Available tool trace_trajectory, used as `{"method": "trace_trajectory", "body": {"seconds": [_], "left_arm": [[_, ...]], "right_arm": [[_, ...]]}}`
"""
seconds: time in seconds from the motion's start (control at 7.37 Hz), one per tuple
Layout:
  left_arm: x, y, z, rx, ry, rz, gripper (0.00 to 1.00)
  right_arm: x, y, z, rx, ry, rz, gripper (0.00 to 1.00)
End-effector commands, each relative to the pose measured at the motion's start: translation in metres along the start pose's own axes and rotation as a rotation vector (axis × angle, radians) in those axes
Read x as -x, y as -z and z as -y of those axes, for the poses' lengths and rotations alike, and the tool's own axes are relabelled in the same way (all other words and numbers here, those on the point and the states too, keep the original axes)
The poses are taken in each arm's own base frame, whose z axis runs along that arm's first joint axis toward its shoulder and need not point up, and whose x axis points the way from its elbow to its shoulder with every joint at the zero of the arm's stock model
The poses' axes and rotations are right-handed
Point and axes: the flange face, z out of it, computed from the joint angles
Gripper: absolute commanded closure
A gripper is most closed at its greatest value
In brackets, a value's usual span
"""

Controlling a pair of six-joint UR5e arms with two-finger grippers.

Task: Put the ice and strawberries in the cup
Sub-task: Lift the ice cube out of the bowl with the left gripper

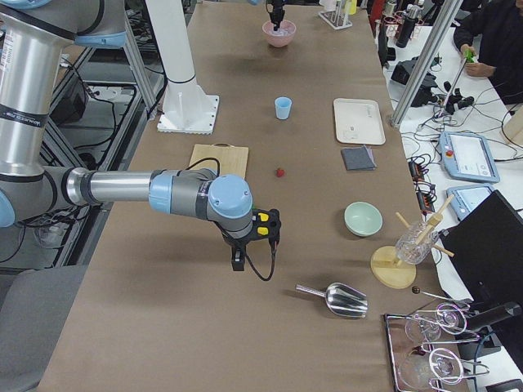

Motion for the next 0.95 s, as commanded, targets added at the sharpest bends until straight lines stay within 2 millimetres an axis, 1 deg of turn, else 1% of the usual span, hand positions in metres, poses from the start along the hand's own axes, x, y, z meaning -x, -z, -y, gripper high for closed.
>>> {"method": "trace_trajectory", "body": {"seconds": [0.0, 0.14, 0.27, 0.41, 0.54, 0.68, 0.81], "left_arm": [[-0.048, 0.043, 0.048, 0.006, 0.054, 0.006, 1.00], [-0.065, 0.049, 0.087, -0.013, 0.056, 0.011, 1.00], [-0.096, 0.048, 0.130, -0.031, 0.128, 0.014, 1.00], [-0.140, 0.027, 0.159, -0.031, 0.174, 0.004, 1.00], [-0.186, 0.005, 0.181, -0.033, 0.223, -0.007, 1.00], [-0.243, -0.018, 0.207, -0.016, 0.286, -0.024, 1.00], [-0.297, -0.036, 0.233, -0.007, 0.327, 0.004, 1.00]], "right_arm": [[0.000, 0.000, 0.000, 0.000, 0.000, 0.000, 0.00], [0.000, 0.000, 0.000, -0.001, 0.001, 0.000, 0.00], [0.008, 0.007, 0.002, -0.016, 0.020, -0.001, 0.00], [0.020, 0.017, 0.005, -0.038, 0.046, -0.005, 0.00], [0.028, 0.024, 0.013, -0.056, 0.070, -0.007, 0.00], [0.039, 0.032, 0.028, -0.074, 0.101, -0.007, 0.00], [0.054, 0.033, 0.044, -0.075, 0.135, -0.007, 0.00]]}}
